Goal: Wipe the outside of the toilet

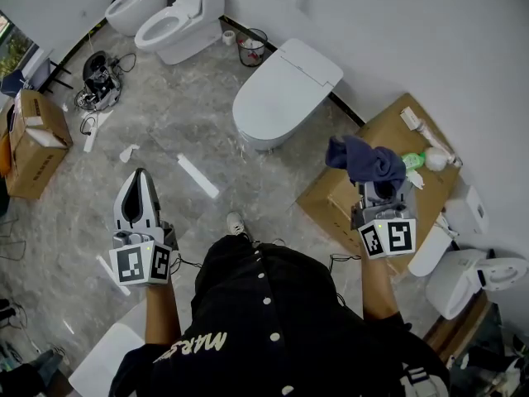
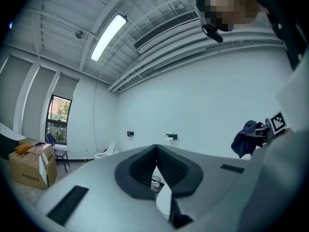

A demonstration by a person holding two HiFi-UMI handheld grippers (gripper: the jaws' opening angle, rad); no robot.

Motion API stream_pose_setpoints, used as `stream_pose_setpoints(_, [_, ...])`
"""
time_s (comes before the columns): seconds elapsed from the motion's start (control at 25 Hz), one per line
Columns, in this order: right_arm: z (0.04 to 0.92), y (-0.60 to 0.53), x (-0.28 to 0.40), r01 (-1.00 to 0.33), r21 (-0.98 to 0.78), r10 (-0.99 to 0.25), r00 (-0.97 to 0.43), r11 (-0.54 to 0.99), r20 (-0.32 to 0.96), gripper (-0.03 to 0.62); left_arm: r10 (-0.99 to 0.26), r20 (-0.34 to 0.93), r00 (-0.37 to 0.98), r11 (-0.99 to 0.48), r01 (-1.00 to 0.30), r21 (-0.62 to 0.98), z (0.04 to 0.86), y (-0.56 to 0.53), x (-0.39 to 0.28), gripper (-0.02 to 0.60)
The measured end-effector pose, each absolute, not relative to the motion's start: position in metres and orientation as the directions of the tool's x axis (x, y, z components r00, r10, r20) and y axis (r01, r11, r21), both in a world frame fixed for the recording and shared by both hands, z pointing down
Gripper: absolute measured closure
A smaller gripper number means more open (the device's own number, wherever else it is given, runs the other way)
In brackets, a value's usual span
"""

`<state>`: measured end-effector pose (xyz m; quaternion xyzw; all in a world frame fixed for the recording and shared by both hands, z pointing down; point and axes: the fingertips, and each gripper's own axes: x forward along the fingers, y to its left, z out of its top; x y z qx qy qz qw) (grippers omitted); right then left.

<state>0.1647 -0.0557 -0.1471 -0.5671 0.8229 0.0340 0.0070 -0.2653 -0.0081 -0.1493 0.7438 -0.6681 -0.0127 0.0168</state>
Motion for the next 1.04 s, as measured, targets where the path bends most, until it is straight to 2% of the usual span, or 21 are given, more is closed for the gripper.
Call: stream_pose_setpoints(1.04, [-0.1505, -0.0608, 0.1604, -0.924, 0.06, -0.924, -0.381, 0.378, -0.045, 0.493, -0.995, -0.006, 0.102, -0.102, -0.994, 0.05, -0.1535, -0.0112, -0.2614, 0.571])
